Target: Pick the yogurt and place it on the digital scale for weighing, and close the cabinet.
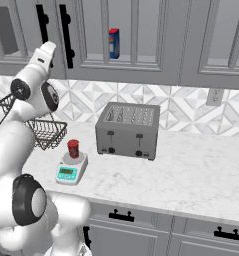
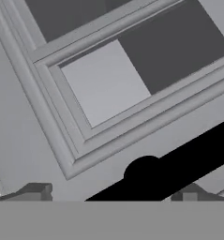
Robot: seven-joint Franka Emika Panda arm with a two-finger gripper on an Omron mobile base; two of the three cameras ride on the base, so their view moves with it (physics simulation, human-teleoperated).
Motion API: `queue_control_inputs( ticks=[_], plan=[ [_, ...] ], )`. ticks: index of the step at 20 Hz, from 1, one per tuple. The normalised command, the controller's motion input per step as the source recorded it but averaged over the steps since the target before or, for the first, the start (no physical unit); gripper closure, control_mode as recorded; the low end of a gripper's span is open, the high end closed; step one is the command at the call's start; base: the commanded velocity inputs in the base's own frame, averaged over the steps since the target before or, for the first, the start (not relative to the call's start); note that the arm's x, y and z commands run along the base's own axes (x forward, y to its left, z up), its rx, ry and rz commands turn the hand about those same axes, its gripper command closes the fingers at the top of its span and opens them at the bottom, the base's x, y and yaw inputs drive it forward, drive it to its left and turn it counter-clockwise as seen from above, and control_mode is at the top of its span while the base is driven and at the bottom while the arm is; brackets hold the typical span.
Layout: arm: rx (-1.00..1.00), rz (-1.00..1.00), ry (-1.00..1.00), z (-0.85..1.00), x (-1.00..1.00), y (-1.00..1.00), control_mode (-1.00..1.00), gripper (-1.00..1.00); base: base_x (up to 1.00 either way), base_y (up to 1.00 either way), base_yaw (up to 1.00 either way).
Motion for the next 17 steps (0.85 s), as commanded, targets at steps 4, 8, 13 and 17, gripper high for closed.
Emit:
queue_control_inputs(
  ticks=[4,8,13,17],
  plan=[
    [0.0,-0.09,-0.01,-0.14,1.0,0.05,-1.0,-1.0,0.0,0.0,0.0],
    [0.0,-0.09,-0.05,-0.22,1.0,0.06,-1.0,-1.0,0.0,0.0,0.0],
    [0.0,-0.05,-0.01,-0.21,1.0,0.0,-1.0,-1.0,0.0,0.0,0.0],
    [0.0,0.03,-0.06,-0.5,1.0,0.04,-1.0,-1.0,0.0,0.0,0.0]
  ],
)
